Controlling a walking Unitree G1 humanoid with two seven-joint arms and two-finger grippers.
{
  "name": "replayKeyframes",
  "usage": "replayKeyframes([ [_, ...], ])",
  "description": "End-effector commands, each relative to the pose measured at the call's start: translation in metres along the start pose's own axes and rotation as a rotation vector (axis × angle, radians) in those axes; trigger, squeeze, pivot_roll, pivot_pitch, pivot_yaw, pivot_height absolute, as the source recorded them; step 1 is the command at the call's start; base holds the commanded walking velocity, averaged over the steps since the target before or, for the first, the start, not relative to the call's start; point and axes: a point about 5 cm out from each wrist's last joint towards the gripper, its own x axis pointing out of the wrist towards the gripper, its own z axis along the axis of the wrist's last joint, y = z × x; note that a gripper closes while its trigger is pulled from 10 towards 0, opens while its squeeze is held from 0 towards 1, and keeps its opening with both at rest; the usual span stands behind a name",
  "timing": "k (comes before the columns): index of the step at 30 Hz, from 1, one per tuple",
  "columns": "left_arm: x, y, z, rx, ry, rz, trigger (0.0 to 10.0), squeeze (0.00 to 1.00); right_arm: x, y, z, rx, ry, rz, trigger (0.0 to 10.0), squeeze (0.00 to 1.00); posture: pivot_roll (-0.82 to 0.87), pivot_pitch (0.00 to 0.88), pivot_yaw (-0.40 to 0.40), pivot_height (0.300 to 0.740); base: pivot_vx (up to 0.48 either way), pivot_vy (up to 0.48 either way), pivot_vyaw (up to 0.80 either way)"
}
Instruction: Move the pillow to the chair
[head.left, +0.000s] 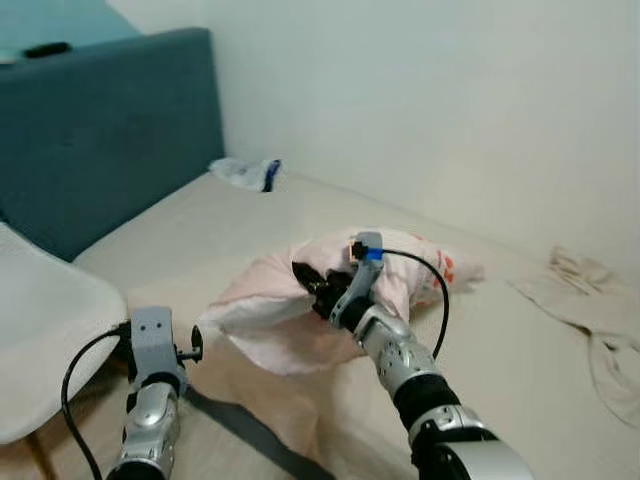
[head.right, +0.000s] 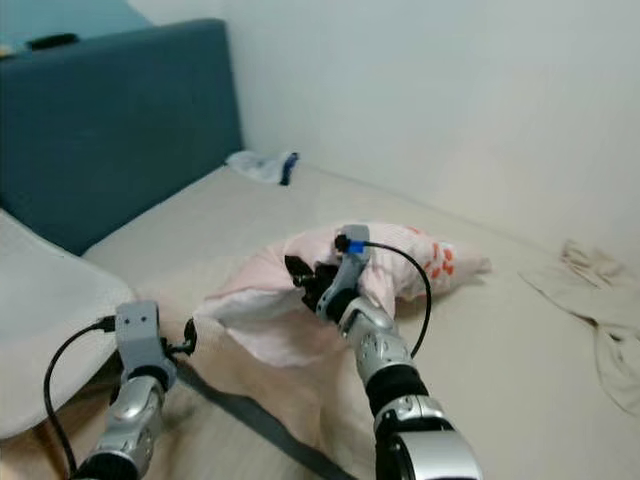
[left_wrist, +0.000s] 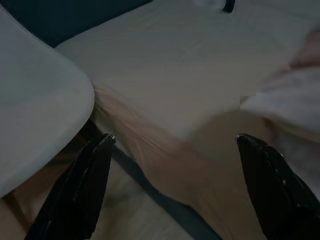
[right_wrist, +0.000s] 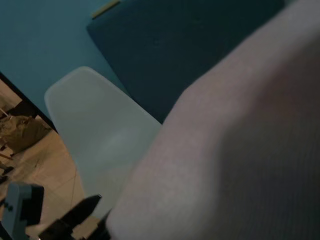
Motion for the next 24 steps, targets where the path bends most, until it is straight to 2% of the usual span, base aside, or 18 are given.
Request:
replayKeyframes([
  [1, 0.0, -0.001, 0.002, 0.003, -0.008, -0.008, 10.0, 0.0, 0.016, 0.021, 0.028, -0.039, -0.107, 0.122, 10.0, 0.0, 0.18, 0.0, -0.103, 0.74, 0.0, 0.0, 0.79],
  [5, 0.003, -0.003, 0.006, 0.002, -0.022, -0.017, 10.0, 0.0, 0.019, 0.022, 0.041, -0.048, -0.151, 0.128, 10.0, 0.0, 0.18, 0.0, -0.103, 0.74, 0.0, 0.0, 0.79],
  [11, 0.003, -0.005, 0.006, 0.009, -0.026, -0.024, 10.0, 0.0, 0.021, 0.029, 0.046, -0.03, -0.17, 0.18, 10.0, 0.0, 0.18, 0.0, -0.104, 0.74, 0.0, 0.0, 0.79],
  [13, 0.003, -0.005, 0.006, 0.021, -0.026, -0.028, 10.0, 0.0, 0.022, 0.034, 0.046, -0.021, -0.169, 0.226, 10.0, 0.0, 0.18, 0.0, -0.103, 0.74, 0.0, 0.0, 0.79],
  [16, 0.0, -0.004, 0.001, 0.064, -0.006, -0.023, 10.0, 0.0, 0.019, 0.053, 0.041, 0.013, -0.153, 0.399, 10.0, 0.0, 0.18, 0.0, -0.104, 0.74, 0.0, 0.0, 0.79],
  [18, -0.001, -0.001, -0.002, 0.074, 0.005, -0.016, 10.0, 0.0, 0.017, 0.058, 0.039, 0.03, -0.153, 0.457, 10.0, 0.0, 0.18, 0.0, -0.102, 0.74, 0.0, 0.0, 0.79],
  [24, -0.002, 0.005, -0.006, 0.109, 0.027, -0.005, 10.0, 0.0, 0.014, 0.065, 0.048, 0.107, -0.219, 0.517, 10.0, 0.0, 0.18, 0.0, -0.097, 0.74, 0.0, 0.0, 0.79],
])
